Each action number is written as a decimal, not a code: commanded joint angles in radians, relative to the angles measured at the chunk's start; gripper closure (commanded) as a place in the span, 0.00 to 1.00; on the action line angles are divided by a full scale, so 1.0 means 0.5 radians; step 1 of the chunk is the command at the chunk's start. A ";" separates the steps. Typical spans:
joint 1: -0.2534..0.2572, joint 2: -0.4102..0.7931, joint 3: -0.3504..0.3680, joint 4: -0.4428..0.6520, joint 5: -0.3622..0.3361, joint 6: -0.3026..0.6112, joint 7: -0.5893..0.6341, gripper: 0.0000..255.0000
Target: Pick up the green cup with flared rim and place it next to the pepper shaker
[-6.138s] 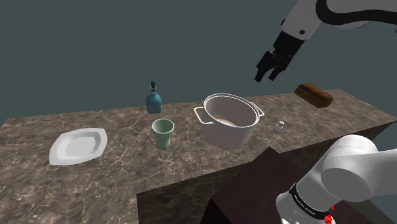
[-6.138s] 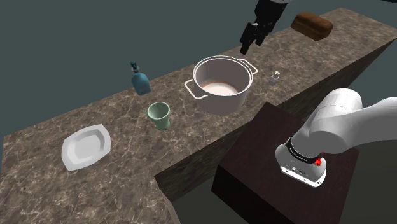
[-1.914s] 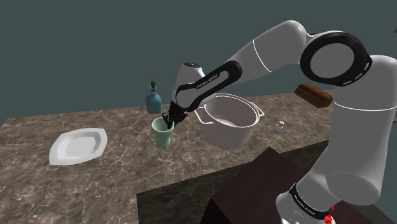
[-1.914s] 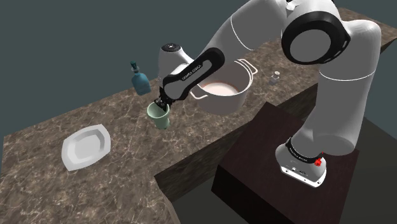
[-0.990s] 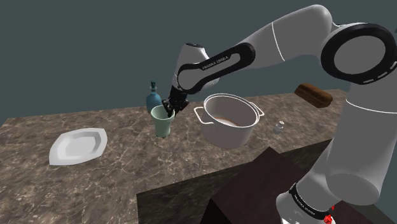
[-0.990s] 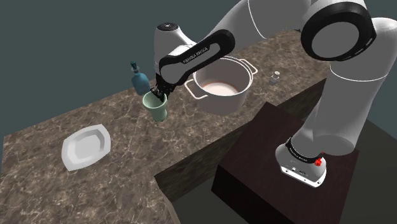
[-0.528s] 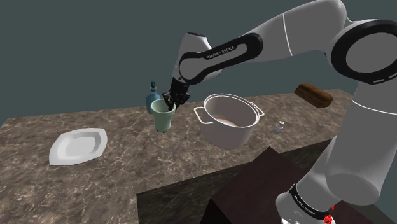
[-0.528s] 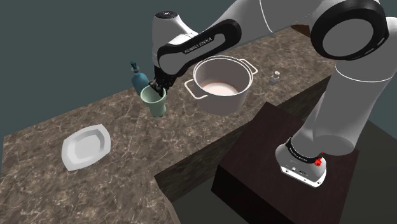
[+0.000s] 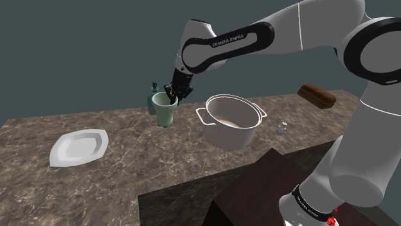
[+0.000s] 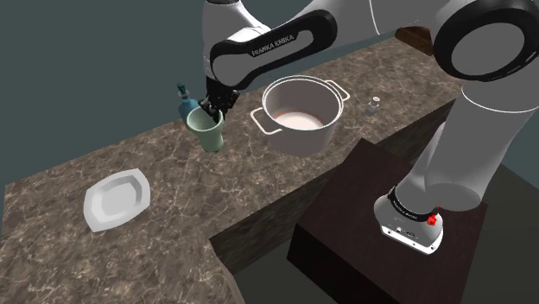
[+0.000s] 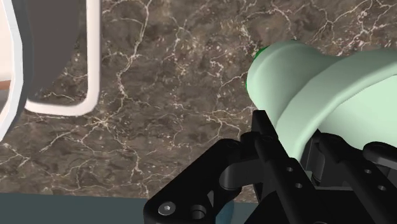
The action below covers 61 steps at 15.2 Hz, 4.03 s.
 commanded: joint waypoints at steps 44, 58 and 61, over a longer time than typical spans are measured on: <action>-0.804 -0.499 -0.844 -0.299 0.194 -0.471 -1.689 1.00; -1.186 0.008 -1.142 0.333 0.374 -0.779 -2.368 1.00; -1.299 0.168 -1.177 0.542 0.436 -0.874 -2.497 1.00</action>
